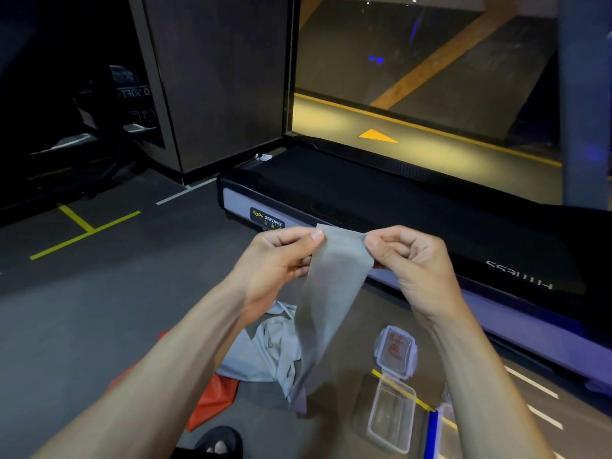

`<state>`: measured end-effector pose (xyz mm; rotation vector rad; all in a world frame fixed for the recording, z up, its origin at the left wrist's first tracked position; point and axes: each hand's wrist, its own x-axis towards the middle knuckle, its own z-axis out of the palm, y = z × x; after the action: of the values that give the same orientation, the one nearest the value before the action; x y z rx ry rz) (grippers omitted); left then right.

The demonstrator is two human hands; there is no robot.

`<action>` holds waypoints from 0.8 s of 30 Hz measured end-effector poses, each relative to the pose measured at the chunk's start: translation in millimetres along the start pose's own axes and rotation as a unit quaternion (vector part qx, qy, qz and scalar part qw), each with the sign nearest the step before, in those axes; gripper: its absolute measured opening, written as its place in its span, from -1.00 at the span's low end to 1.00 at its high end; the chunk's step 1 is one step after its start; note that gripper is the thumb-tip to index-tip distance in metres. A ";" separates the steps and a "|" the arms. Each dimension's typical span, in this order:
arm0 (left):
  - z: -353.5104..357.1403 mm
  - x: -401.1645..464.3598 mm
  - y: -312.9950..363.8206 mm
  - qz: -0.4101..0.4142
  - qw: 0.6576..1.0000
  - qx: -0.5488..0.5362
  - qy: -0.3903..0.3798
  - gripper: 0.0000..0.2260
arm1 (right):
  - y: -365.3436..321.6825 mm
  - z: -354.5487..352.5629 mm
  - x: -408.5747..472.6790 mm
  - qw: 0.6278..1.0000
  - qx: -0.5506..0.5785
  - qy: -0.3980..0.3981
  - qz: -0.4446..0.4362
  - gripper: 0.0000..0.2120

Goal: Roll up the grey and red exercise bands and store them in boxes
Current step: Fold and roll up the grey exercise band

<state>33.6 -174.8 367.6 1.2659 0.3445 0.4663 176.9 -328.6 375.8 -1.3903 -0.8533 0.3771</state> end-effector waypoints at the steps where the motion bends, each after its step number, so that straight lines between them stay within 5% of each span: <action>1: 0.6 -0.2 0.5 0.008 1.000 -0.001 -0.002 -0.81 | -0.8 -1.3 -0.1 1.000 0.010 -0.005 0.000 -0.83; 7: 0.3 -2.6 5.7 0.069 0.994 0.028 -0.078 -0.78 | -10.7 -8.2 -3.8 0.982 0.156 -0.104 0.027 -0.79; 14: 5.6 -12.7 11.4 0.069 0.972 0.073 -0.211 -0.84 | -16.7 12.5 -7.4 0.968 0.141 -0.207 -0.005 -0.76; 20: 0.0 -11.8 7.5 0.040 0.969 0.085 -0.228 -0.51 | -19.2 12.9 -8.0 0.956 0.135 -0.261 -0.001 -0.80; 24: -0.3 -14.8 12.1 0.036 0.962 0.091 -0.254 -0.63 | -20.0 13.3 -7.4 0.948 0.142 -0.283 0.020 -0.82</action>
<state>19.1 -179.4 379.0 1.5297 -0.0959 0.1579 157.8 -328.1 392.0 -1.0389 -1.1824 0.9236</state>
